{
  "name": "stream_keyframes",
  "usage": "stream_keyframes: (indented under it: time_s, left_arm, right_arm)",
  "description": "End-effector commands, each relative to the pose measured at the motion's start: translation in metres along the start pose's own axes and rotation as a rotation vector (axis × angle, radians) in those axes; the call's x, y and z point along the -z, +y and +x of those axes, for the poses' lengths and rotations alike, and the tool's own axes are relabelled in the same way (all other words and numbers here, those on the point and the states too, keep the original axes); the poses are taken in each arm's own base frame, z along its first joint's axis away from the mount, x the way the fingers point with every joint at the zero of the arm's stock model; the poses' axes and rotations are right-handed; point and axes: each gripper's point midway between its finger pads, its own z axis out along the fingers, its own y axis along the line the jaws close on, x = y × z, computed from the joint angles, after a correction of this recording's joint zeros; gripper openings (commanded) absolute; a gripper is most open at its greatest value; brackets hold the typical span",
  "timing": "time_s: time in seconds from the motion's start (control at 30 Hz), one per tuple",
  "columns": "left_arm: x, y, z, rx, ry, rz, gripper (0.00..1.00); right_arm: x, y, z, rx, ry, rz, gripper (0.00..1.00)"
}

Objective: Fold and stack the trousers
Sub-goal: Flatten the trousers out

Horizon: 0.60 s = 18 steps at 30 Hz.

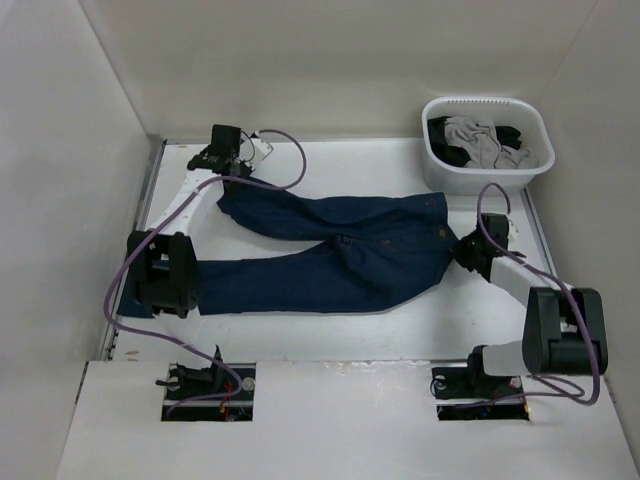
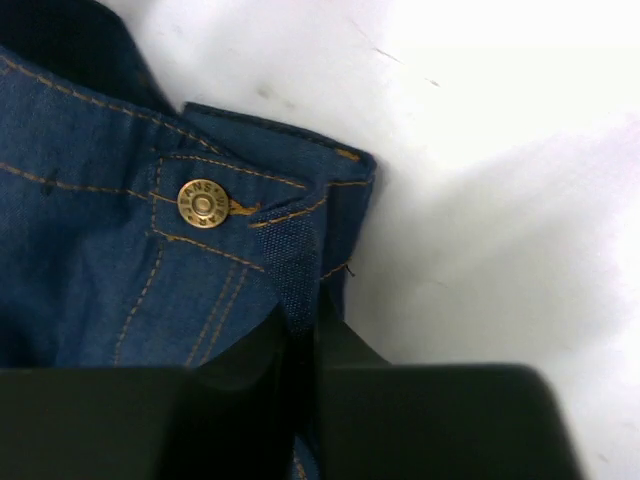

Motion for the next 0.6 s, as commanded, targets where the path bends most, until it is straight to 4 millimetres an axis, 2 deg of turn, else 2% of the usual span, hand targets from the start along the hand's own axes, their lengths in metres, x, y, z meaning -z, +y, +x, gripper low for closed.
stream_keyframes:
  time_s: [0.0, 0.1, 0.13, 0.2, 0.23, 0.27, 0.3, 0.33, 0.37, 0.43, 0.5, 0.57]
  left_arm:
    - [0.002, 0.026, -0.011, 0.057, -0.013, -0.038, 0.04]
    - [0.003, 0.035, -0.008, 0.067, 0.0, -0.057, 0.04]
    - [0.004, 0.033, -0.006, 0.063, 0.005, -0.054, 0.04]
    - [0.011, 0.011, -0.005, 0.022, 0.011, -0.004, 0.04]
    - [0.016, -0.005, -0.004, -0.009, 0.016, 0.035, 0.04]
    - [0.022, -0.027, -0.001, -0.055, 0.025, 0.095, 0.05]
    - [0.027, -0.046, 0.004, -0.096, 0.033, 0.151, 0.06]
    - [0.035, -0.073, 0.013, -0.145, 0.049, 0.231, 0.08]
    - [0.046, -0.105, 0.026, -0.195, 0.077, 0.335, 0.12]
    - [0.065, -0.152, 0.054, -0.261, 0.139, 0.498, 0.2]
    - [0.085, -0.182, 0.079, -0.304, 0.195, 0.631, 0.32]
    - [0.099, -0.19, 0.089, -0.29, 0.212, 0.708, 0.44]
  right_arm:
    - [0.022, -0.014, -0.018, -0.148, -0.091, -0.008, 0.0]
    - [0.073, -0.062, -0.036, -0.301, -0.237, 0.037, 0.0]
    - [0.09, -0.077, -0.038, -0.338, -0.274, 0.058, 0.0]
    - [0.116, -0.104, -0.032, -0.386, -0.307, 0.119, 0.03]
    - [0.126, -0.115, -0.026, -0.404, -0.312, 0.151, 0.15]
    - [0.132, -0.115, -0.026, -0.423, -0.337, 0.137, 0.43]
    - [0.135, -0.108, -0.028, -0.428, -0.351, 0.106, 0.89]
    - [0.138, -0.103, -0.026, -0.445, -0.346, 0.095, 1.0]
    - [0.14, -0.106, -0.023, -0.474, -0.337, 0.131, 1.0]
    - [0.145, -0.105, -0.026, -0.475, -0.341, 0.159, 1.0]
    - [0.154, -0.096, -0.041, -0.427, -0.394, 0.148, 1.0]
    - [0.166, -0.078, -0.059, -0.346, -0.44, 0.121, 1.0]
